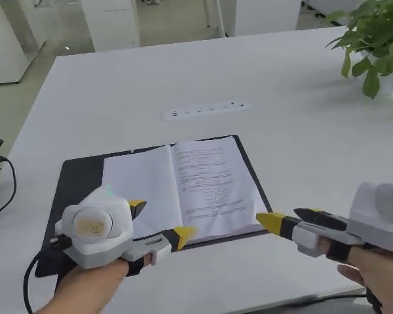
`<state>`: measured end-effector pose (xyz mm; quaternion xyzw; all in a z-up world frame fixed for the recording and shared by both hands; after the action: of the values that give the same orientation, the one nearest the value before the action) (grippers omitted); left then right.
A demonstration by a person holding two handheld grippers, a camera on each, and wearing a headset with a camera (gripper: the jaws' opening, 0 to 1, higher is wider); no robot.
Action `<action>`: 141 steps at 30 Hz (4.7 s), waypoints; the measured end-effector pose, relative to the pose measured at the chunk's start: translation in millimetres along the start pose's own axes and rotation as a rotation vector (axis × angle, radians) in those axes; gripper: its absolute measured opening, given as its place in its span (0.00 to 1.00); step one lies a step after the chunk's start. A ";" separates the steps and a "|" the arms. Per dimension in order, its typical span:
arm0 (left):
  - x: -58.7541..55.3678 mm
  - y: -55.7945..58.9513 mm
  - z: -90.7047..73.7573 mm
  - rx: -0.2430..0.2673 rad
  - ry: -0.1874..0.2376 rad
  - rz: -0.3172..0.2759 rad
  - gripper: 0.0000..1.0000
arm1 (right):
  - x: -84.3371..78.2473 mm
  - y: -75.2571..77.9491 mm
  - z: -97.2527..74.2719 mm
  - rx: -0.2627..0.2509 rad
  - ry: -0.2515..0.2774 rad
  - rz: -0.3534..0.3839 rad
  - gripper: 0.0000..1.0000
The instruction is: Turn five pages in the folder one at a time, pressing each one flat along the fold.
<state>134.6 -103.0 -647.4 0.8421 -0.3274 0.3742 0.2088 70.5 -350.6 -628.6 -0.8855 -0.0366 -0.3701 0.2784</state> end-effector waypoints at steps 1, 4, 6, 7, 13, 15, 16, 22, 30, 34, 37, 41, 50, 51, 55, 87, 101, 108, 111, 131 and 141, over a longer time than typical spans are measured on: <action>2.1 3.6 7.7 -0.007 0.002 0.004 0.64 | -0.5 0.6 0.7 0.000 -0.004 -0.004 0.60; 5.7 12.0 27.0 -0.027 -0.009 0.007 0.62 | -1.4 1.3 1.4 -0.001 -0.007 0.000 0.60; 6.9 16.7 41.6 -0.037 -0.018 0.010 0.62 | -1.5 2.0 1.7 -0.001 -0.010 0.003 0.60; 7.8 18.4 46.9 -0.039 -0.017 0.010 0.61 | -1.5 2.4 1.8 -0.005 -0.006 0.004 0.60; 10.5 29.3 88.7 -0.055 -0.041 0.001 0.60 | -2.5 3.6 2.6 -0.002 -0.014 0.020 0.59; 10.7 30.4 96.2 -0.051 -0.039 -0.003 0.61 | -1.9 4.2 2.8 -0.001 -0.010 0.026 0.59; 10.3 30.1 105.7 -0.042 -0.043 -0.023 0.61 | -2.0 4.2 3.2 0.002 -0.013 0.030 0.59; 11.4 31.2 130.3 -0.012 -0.036 -0.061 0.61 | -4.1 4.6 5.4 0.011 -0.027 0.021 0.59; 9.8 41.7 146.5 -0.002 -0.025 -0.074 0.61 | -4.9 8.8 5.6 0.014 -0.018 0.053 0.59; 7.8 48.8 153.2 0.007 -0.019 -0.066 0.60 | -4.0 10.0 4.5 0.015 -0.006 0.071 0.58; 6.4 52.0 157.4 0.025 -0.006 -0.056 0.61 | -4.1 10.9 4.9 0.013 -0.006 0.077 0.57; 3.9 52.7 160.7 0.071 0.008 -0.025 0.58 | -4.4 10.3 6.1 0.020 -0.013 0.075 0.57; -0.1 60.1 165.1 0.074 0.030 0.099 0.44 | -4.0 13.7 8.9 0.031 -0.017 0.080 0.56; 0.1 62.4 165.7 0.060 0.035 0.116 0.41 | -4.3 13.8 9.4 0.033 -0.019 0.081 0.56; -0.7 60.5 166.5 0.049 0.036 0.092 0.38 | -4.8 13.7 10.9 0.035 -0.029 0.072 0.56; 1.0 49.6 165.0 0.082 0.056 0.025 0.17 | 24.7 41.9 70.7 0.091 -0.015 0.059 0.47; 1.0 50.0 166.2 0.083 0.063 0.018 0.17 | 36.9 78.7 126.2 0.086 -0.112 0.103 0.41; 1.5 50.2 167.0 0.083 0.064 0.018 0.17 | 34.2 79.1 132.5 0.108 -0.134 0.125 0.33; 1.5 50.1 167.3 0.081 0.064 0.017 0.17 | 33.6 78.0 132.8 0.112 -0.141 0.124 0.24; 2.8 53.8 162.2 0.027 0.034 0.004 0.28 | 32.3 90.7 121.5 0.073 -0.127 0.155 0.03; 1.3 52.5 136.4 -0.050 0.022 -0.009 0.35 | 36.6 87.1 113.6 0.093 -0.092 0.227 0.00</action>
<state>165.4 -221.6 -727.1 0.8338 -0.3307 0.3744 0.2350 192.7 -370.1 -709.3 -0.8862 0.0342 -0.2929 0.3574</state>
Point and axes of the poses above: the centre of the closed fingertips' face, and the gripper's own axes: z roughly forward along the fingers, y roughly to its right, x roughly out of its top, the point moved 8 cm from there along -z, roughly backward along the fingers, and after that the axes turned 12 degrees about -y, right-handed, at the moved point
